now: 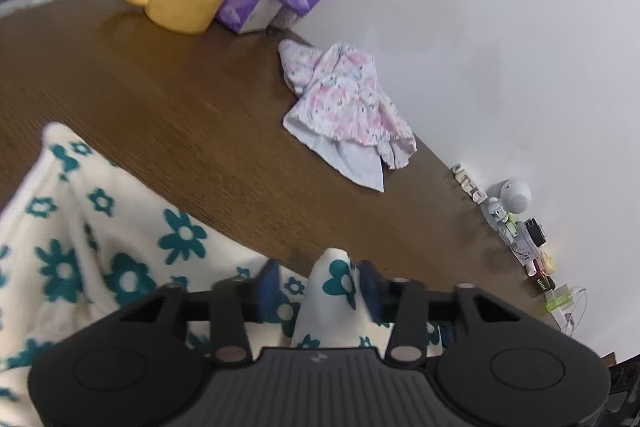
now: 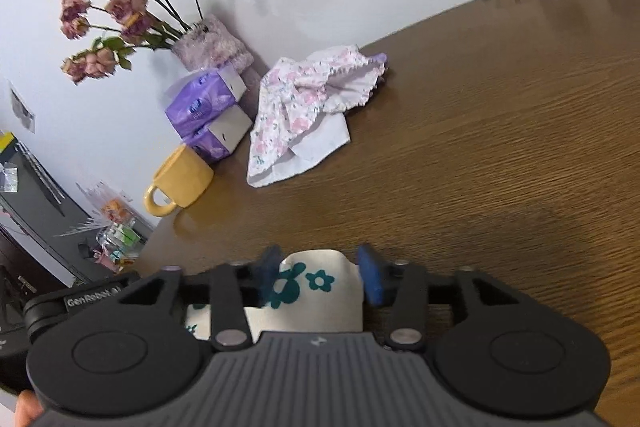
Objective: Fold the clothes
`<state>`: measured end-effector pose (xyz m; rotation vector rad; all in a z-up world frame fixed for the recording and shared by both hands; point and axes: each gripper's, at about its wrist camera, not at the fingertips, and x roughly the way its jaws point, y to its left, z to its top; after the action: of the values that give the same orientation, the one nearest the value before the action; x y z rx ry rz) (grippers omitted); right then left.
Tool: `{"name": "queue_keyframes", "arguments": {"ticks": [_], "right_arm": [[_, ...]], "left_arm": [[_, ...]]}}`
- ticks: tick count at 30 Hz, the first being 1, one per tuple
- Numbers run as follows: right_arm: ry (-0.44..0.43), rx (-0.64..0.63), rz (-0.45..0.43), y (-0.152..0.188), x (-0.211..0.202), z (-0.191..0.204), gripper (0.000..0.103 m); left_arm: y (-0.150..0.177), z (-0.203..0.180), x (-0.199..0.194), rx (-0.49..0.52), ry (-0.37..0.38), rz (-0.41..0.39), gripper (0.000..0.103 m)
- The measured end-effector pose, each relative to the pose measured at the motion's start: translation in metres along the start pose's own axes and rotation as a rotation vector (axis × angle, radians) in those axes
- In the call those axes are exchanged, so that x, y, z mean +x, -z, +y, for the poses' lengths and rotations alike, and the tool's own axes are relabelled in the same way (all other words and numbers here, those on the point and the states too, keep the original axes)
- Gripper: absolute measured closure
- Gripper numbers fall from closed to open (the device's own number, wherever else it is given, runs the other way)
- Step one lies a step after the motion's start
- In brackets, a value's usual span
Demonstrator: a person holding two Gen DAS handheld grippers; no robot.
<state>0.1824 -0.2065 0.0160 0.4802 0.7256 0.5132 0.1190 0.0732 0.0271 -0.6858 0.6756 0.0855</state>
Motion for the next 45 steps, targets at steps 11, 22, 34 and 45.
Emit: {"name": "queue_keyframes", "arguments": {"ticks": [11,22,34,45], "right_arm": [[0.006,-0.027,0.056,0.012,-0.001,0.005,0.051],[0.003,-0.015,0.052,0.019,-0.002,0.005,0.068],[-0.023,-0.098,0.050,0.027,-0.027,0.011,0.056],[-0.015,-0.100,0.045,0.036,-0.028,0.013,0.079]], "left_arm": [[0.021,-0.014,-0.010,0.109,0.026,0.062,0.064],[0.022,-0.003,-0.012,0.057,0.039,0.055,0.062],[0.044,-0.015,-0.037,0.142,-0.002,0.050,0.056],[0.054,-0.019,-0.037,0.156,-0.028,0.011,0.068]]}}
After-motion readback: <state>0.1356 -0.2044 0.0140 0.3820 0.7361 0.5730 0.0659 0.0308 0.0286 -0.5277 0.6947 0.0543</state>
